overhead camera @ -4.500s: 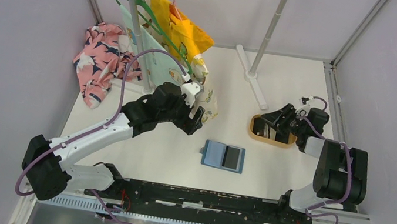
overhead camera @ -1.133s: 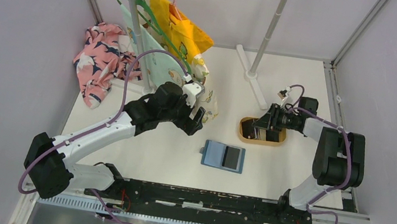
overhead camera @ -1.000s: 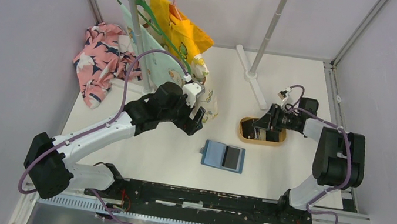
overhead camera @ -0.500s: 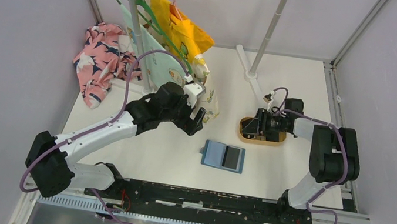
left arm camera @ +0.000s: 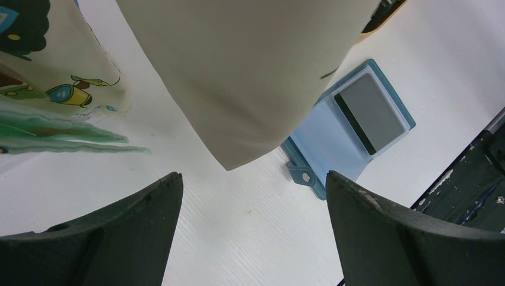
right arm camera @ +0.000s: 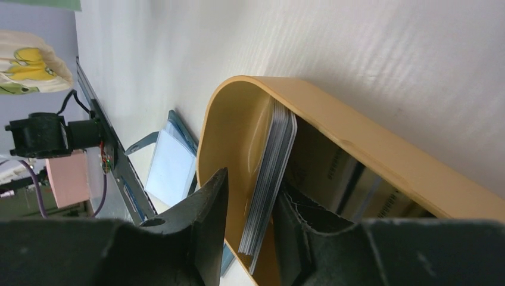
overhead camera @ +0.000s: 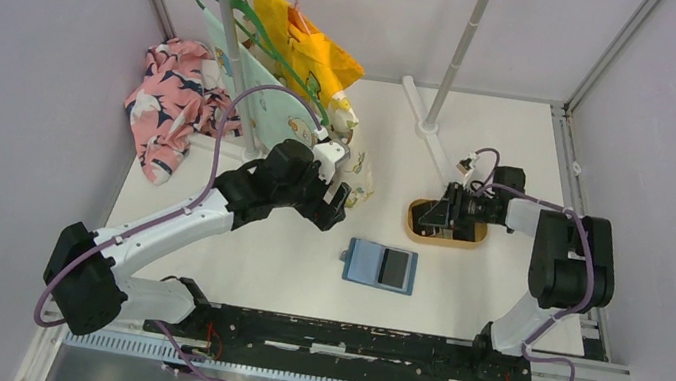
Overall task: Put the credit cards into the card holder
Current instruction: Pick up the credit card from the storage box.
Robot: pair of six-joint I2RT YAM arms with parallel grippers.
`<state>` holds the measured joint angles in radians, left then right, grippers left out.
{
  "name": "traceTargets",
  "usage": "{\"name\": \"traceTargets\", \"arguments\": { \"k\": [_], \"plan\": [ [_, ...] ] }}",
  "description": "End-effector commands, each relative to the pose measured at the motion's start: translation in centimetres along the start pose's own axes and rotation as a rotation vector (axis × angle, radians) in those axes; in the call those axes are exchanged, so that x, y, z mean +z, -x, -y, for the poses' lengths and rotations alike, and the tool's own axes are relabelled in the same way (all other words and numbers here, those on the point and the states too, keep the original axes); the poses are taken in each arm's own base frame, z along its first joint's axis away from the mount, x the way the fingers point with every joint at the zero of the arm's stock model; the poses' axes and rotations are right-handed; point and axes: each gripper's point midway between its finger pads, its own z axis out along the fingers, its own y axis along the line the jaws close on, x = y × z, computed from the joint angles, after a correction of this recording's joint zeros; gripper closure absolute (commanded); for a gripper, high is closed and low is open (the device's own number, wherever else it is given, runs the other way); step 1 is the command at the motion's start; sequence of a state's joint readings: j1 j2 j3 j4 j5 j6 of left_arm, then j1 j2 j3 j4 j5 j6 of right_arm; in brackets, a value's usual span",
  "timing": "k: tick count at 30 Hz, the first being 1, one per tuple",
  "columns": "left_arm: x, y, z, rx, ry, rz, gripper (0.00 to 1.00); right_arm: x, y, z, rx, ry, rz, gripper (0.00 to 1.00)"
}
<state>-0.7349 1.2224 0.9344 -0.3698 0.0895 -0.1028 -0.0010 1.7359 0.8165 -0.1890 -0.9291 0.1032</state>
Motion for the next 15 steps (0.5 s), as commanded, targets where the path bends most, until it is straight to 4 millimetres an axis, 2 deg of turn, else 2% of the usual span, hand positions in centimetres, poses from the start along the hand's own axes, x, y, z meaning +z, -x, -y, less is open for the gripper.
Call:
{"name": "traceTargets", "arguments": {
  "k": [1, 6, 15],
  "plan": [
    [-0.5, 2.1, 0.3, 0.045, -0.024, 0.05, 0.06, -2.1, 2.8, -0.9, -0.02, 0.057, 0.099, 0.63],
    [-0.6, 2.3, 0.4, 0.046, -0.026, 0.055, 0.05, -3.0, 3.1, -0.3, 0.001, 0.056, 0.127, 0.62],
    [-0.7, 2.3, 0.4, 0.045, -0.03, 0.056, 0.05, -3.1, 2.7, 1.1, 0.019, 0.012, 0.108, 0.61]
  ]
}}
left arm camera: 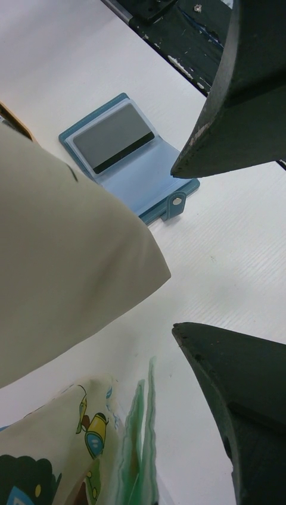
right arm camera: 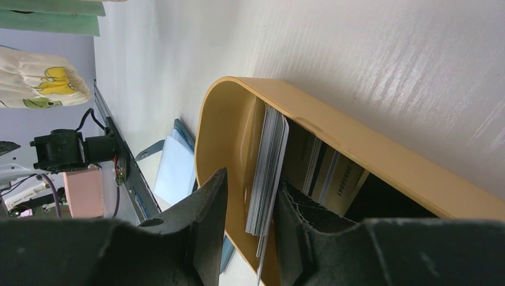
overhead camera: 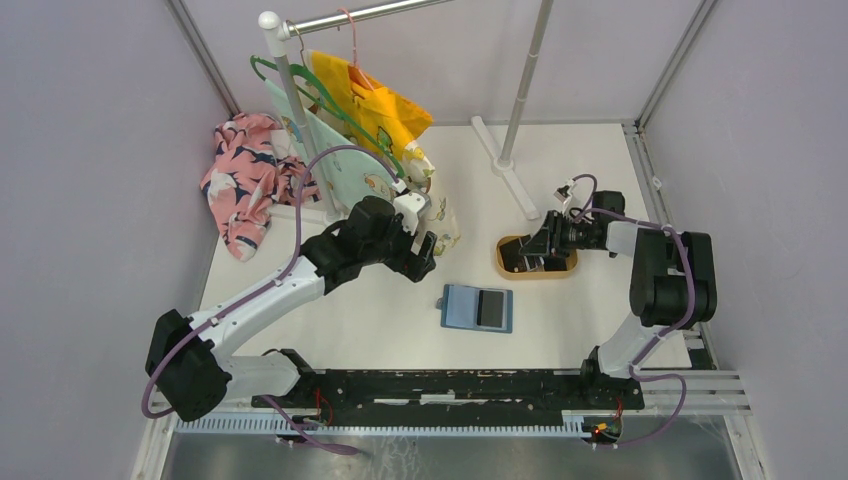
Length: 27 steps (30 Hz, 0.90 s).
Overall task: Put the credit cards into the card holder
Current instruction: Pick up the credit card from the storage box.
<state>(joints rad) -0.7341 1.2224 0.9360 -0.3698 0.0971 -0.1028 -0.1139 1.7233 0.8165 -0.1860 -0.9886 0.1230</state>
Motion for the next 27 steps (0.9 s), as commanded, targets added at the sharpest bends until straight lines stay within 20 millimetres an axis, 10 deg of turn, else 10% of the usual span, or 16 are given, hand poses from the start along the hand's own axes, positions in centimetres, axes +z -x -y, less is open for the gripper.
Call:
{"name": "traceTargets", "arguments": {
  "k": [1, 27],
  "plan": [
    [-0.7, 2.3, 0.3, 0.045, -0.023, 0.056, 0.05, -0.5, 1.2, -0.1, -0.044, -0.001, 0.02, 0.61],
    [-0.8, 2.3, 0.4, 0.045, -0.026, 0.059, 0.03, -3.1, 1.6, 2.1, -0.026, -0.065, 0.041, 0.64]
  ]
}}
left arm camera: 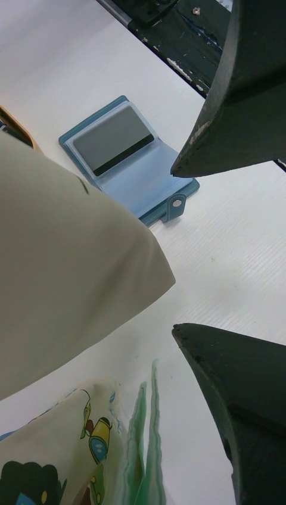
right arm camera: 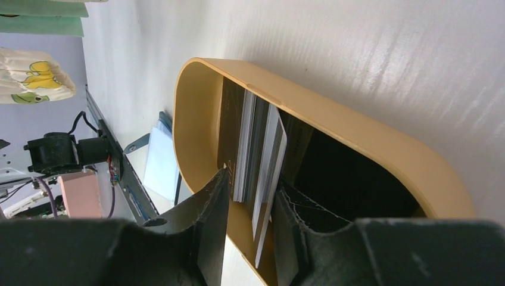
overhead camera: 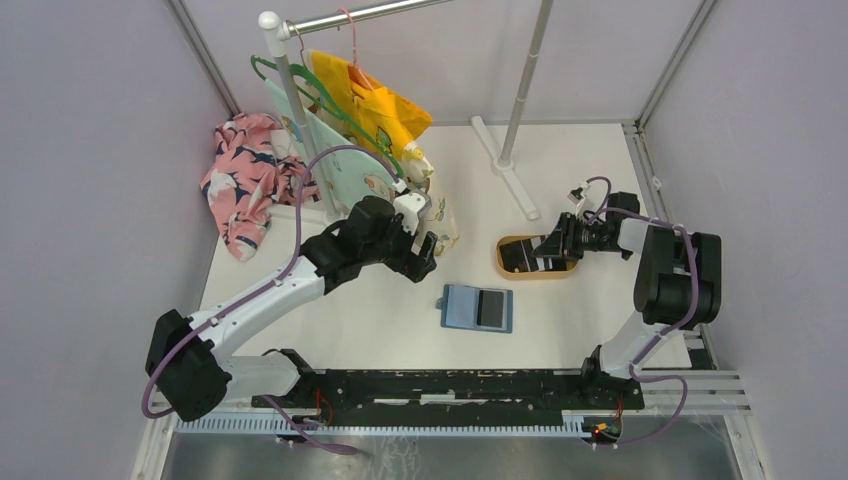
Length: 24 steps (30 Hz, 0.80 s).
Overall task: Put the credit cards into the card holder
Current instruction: Pick up the credit card from the storage box.
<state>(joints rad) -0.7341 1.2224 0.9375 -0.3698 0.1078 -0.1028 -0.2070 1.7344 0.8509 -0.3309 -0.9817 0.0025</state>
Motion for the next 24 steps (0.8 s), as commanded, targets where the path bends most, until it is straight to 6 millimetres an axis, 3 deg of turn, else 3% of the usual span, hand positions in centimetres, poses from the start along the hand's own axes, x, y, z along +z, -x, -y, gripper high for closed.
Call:
{"name": "traceTargets", "arguments": {
  "k": [1, 9, 17, 24],
  "plan": [
    [-0.8, 2.3, 0.2, 0.045, -0.015, 0.058, 0.03, -0.8, 1.8, 0.2, -0.053, -0.026, 0.044, 0.66],
    [-0.8, 2.3, 0.2, 0.045, -0.017, 0.058, 0.03, -1.6, 2.2, 0.7, -0.041, -0.053, 0.074, 0.77],
    [-0.7, 2.3, 0.2, 0.045, -0.018, 0.055, 0.03, -3.3, 3.3, 1.4, -0.076, -0.132, 0.128, 0.99],
    [-1.2, 2.8, 0.6, 0.04, -0.039, 0.07, 0.0, -6.1, 5.0, -0.6, -0.16, -0.134, 0.226, 1.0]
  ]
}}
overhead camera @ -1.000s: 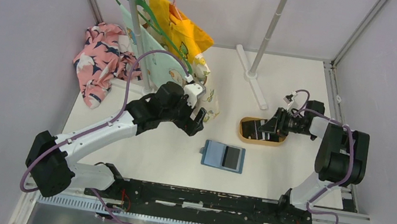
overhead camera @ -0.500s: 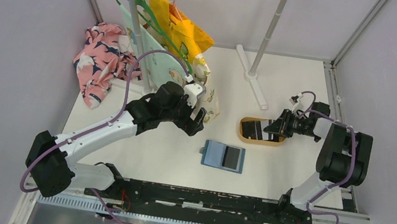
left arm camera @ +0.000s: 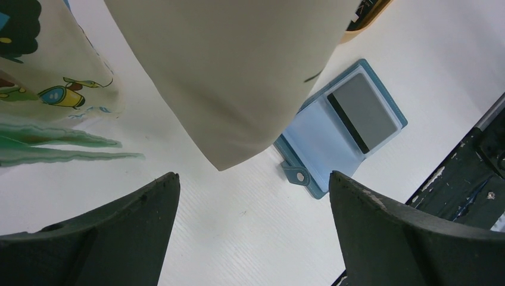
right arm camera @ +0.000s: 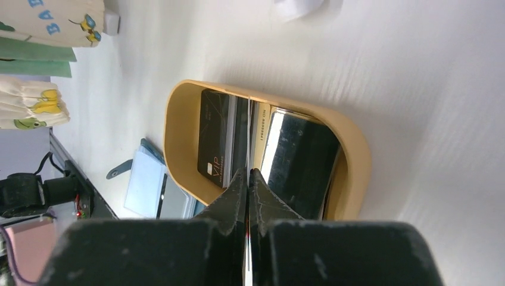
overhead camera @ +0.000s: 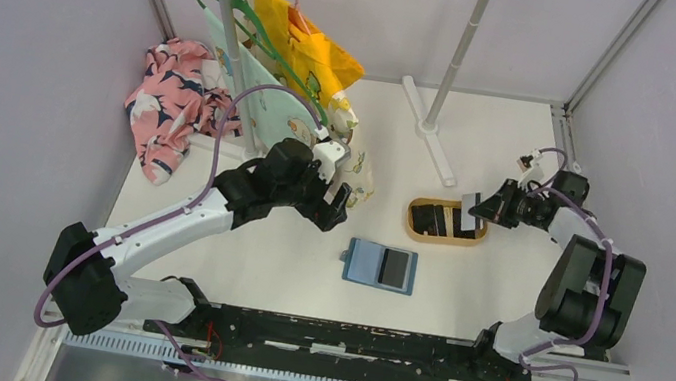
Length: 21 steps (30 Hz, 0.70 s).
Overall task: Put the credit cards into the card holder
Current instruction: Pick up the credit card from the storage box.
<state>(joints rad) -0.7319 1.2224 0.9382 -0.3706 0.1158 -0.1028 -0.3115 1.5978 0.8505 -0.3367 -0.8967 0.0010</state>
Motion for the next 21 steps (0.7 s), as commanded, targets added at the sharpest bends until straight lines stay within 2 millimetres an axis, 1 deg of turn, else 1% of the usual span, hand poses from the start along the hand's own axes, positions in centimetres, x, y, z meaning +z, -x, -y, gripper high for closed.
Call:
{"name": "traceTargets", "arguments": {
  "k": [1, 3, 6, 7, 10, 12, 13, 16, 17, 19, 21],
  "plan": [
    [-1.3, 3.0, 0.7, 0.035, -0.038, 0.079, 0.0, -2.1, 2.5, -2.1, -0.13, 0.036, 0.106, 1.0],
    [-1.8, 3.7, 1.2, 0.006, -0.063, 0.107, 0.0, -2.7, 2.9, -4.1, -0.197, 0.108, 0.15, 1.0],
    [-2.7, 5.1, 3.1, -0.076, -0.158, 0.175, 0.0, -3.9, 2.8, -7.8, -0.301, 0.255, 0.224, 1.0],
    [-3.2, 5.6, 3.9, -0.114, -0.197, 0.205, 0.0, -4.2, 2.6, -8.7, -0.32, 0.293, 0.249, 1.0],
    [-4.4, 5.6, 6.7, -0.22, -0.363, 0.277, 0.0, -5.2, 1.9, -11.7, -0.4, 0.382, 0.335, 1.0],
    [-5.4, 5.6, 8.1, -0.266, -0.46, 0.355, 0.0, -5.4, 0.9, -13.2, -0.447, 0.414, 0.355, 1.0],
    [-5.9, 5.4, 8.5, -0.282, -0.487, 0.398, 0.01, -5.4, 0.5, -13.8, -0.469, 0.423, 0.357, 1.0],
    [-7.2, 4.9, 9.4, -0.288, -0.518, 0.516, 0.02, -4.8, -1.2, -16.1, -0.534, 0.484, 0.329, 1.0],
    [-7.3, 4.7, 9.7, -0.28, -0.516, 0.548, 0.02, -4.7, -1.7, -16.9, -0.545, 0.509, 0.312, 1.0],
    [-7.6, 4.1, 10.8, -0.26, -0.532, 0.594, 0.03, -4.4, -2.6, -18.7, -0.543, 0.575, 0.257, 1.0],
    [-7.6, 3.5, 11.6, -0.239, -0.55, 0.621, 0.04, -4.1, -3.0, -20.1, -0.519, 0.624, 0.197, 1.0]
  ]
}}
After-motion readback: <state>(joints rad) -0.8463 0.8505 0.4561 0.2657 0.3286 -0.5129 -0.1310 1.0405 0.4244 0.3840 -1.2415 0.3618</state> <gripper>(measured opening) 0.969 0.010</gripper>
